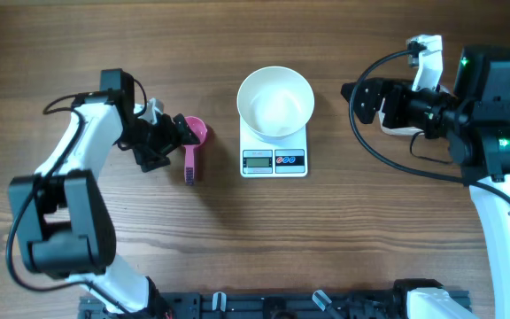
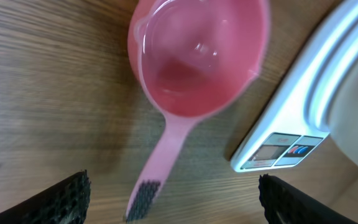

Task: Scoop item into bowl and weigh 150g on scale
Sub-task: 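Close the left gripper on the pink scoop's handle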

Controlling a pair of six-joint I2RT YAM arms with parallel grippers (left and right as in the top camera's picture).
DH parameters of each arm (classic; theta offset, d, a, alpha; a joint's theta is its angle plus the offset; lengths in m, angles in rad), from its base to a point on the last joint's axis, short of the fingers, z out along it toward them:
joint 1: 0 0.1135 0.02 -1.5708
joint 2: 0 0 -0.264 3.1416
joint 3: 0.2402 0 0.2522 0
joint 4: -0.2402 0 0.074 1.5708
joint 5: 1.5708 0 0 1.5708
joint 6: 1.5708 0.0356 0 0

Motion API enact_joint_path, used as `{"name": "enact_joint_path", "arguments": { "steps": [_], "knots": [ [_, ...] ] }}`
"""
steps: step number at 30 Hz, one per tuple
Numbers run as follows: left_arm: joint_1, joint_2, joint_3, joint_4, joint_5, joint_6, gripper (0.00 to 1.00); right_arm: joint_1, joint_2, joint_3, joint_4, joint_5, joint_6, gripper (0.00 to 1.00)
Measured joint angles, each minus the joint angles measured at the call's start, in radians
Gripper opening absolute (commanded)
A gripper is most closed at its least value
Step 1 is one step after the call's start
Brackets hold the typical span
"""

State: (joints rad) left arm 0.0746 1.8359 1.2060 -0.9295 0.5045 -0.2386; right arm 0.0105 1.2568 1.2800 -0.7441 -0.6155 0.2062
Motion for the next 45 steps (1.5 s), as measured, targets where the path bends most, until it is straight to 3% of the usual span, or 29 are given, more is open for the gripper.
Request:
{"name": "enact_joint_path", "arguments": {
  "steps": [12,34,39,45],
  "knots": [
    [0.0,0.072,-0.008,0.019,0.045,0.097,0.64,0.0,0.0,0.0,-0.003,0.001,0.008,1.0],
    [0.0,0.124,-0.008,0.061,0.103,0.156,0.6,0.0,0.0,0.0,-0.003,0.008,0.018,1.0],
    [0.0,0.124,-0.008,0.064,0.108,0.168,0.56,0.0,0.0,0.0,-0.003,0.008,0.018,1.0],
    [0.0,0.124,-0.008,0.064,0.111,0.189,0.4,0.0,0.0,0.0,-0.003,0.008,0.018,1.0]
  ]
}}
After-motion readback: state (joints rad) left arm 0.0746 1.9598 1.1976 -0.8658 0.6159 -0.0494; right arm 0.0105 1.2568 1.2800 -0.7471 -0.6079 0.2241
